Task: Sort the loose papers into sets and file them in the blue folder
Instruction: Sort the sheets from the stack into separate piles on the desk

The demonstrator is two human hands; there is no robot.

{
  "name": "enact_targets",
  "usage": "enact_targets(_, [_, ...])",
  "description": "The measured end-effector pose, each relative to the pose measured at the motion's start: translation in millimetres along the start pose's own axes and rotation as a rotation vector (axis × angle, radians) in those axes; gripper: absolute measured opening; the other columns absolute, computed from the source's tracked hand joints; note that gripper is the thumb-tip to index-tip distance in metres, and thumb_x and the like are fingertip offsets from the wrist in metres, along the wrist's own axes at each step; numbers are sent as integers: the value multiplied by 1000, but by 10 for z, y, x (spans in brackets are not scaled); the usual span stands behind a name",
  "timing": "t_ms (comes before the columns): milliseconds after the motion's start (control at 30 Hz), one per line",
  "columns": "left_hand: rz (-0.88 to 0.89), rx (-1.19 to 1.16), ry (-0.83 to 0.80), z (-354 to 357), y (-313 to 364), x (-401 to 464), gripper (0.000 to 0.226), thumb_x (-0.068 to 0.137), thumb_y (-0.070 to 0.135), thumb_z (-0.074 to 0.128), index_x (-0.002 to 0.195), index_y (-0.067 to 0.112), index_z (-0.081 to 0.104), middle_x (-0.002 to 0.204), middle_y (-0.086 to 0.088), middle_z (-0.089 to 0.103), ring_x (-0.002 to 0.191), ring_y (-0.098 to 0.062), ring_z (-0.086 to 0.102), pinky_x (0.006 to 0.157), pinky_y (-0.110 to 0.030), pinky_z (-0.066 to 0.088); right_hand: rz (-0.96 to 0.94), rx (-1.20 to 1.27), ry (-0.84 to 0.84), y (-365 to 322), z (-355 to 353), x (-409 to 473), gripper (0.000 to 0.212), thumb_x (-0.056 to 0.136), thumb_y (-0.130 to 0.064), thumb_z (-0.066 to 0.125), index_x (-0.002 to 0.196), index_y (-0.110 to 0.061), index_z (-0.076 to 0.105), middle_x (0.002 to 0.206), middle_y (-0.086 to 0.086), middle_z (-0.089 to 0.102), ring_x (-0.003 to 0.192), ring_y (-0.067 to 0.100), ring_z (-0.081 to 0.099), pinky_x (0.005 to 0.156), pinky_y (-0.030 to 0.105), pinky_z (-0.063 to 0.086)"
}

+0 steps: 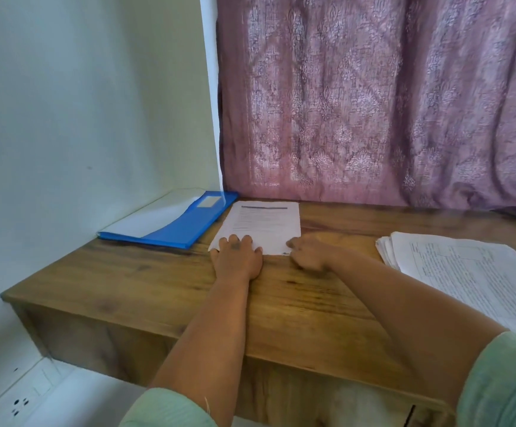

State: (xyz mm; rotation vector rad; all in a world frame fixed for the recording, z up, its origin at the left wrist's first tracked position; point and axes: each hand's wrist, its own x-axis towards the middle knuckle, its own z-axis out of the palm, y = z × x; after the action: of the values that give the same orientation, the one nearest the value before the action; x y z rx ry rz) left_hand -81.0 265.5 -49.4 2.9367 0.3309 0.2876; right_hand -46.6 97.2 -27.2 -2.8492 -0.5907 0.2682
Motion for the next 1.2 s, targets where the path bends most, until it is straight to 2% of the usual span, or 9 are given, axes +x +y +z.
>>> enact_targets(167, [3,-55,21,-14,-20,-4,50,99,49,39,144,27,38,152,-8,35,140,-29,30,111,-50,29,-101,303,120,168,-282,-212,45,102,-24,39,147,-19,33,152,6,37,133,22,40,112,34,31])
enact_targets(333, [57,-131,188,-72,43,-82,52,97,47,48,143,23,40,150,-10,38,138,-29,36,108,-47,39,-24,573,422,815,-913,-787,37,98,-13,53,134,-14,50,124,3,52,97,17,54,71,21,44])
enact_targets(467, [296,-209,421,-107,420,-372,36,91,33,61,122,15,54,124,-10,55,116,-27,48,89,-37,47,169,642,518,1694,-1072,-1362,19,87,2,64,106,-1,66,66,-2,61,50,4,46,45,9,38])
enact_targets(567, [478,-385,372,-51,890,-586,21,89,24,64,106,14,56,103,-4,60,99,-21,56,80,-31,50,379,587,584,2282,-966,-1817,12,81,-2,74,91,-3,68,36,-10,43,31,1,34,36,12,31])
enact_targets(633, [470,-525,214,6,1262,-723,20,89,27,66,102,14,56,97,0,61,94,-20,61,77,-31,51,514,542,586,2558,-802,-2032,23,74,-18,84,78,-5,65,41,-3,40,34,5,31,43,19,31])
enact_targets(700, [356,-577,-65,-11,1630,-822,40,89,38,67,115,11,55,114,-4,60,106,-23,59,82,-30,48,599,646,573,2741,-543,-2135,43,63,-41,88,72,-8,61,57,13,49,48,16,45,54,28,41])
enact_targets(833, [178,-872,-539,-133,2163,-815,33,88,37,70,108,13,59,126,-5,62,100,-20,59,80,-27,46,596,665,741,2844,-257,-2190,62,70,-76,58,62,-16,68,69,7,68,70,28,64,72,39,51])
enact_targets(967, [115,-702,-359,13,2290,-647,44,87,43,69,112,8,60,116,-3,63,99,-25,61,86,-34,48,622,526,709,2750,-310,-2187,63,87,-67,50,75,-9,70,79,6,70,80,26,64,74,30,45])
enact_targets(1200, [160,-696,-264,119,2252,-624,27,92,32,66,77,14,52,78,1,55,69,-12,52,63,-30,41,633,588,655,2896,-328,-2131,29,75,-47,78,80,-19,75,82,-2,72,79,17,68,75,30,56])
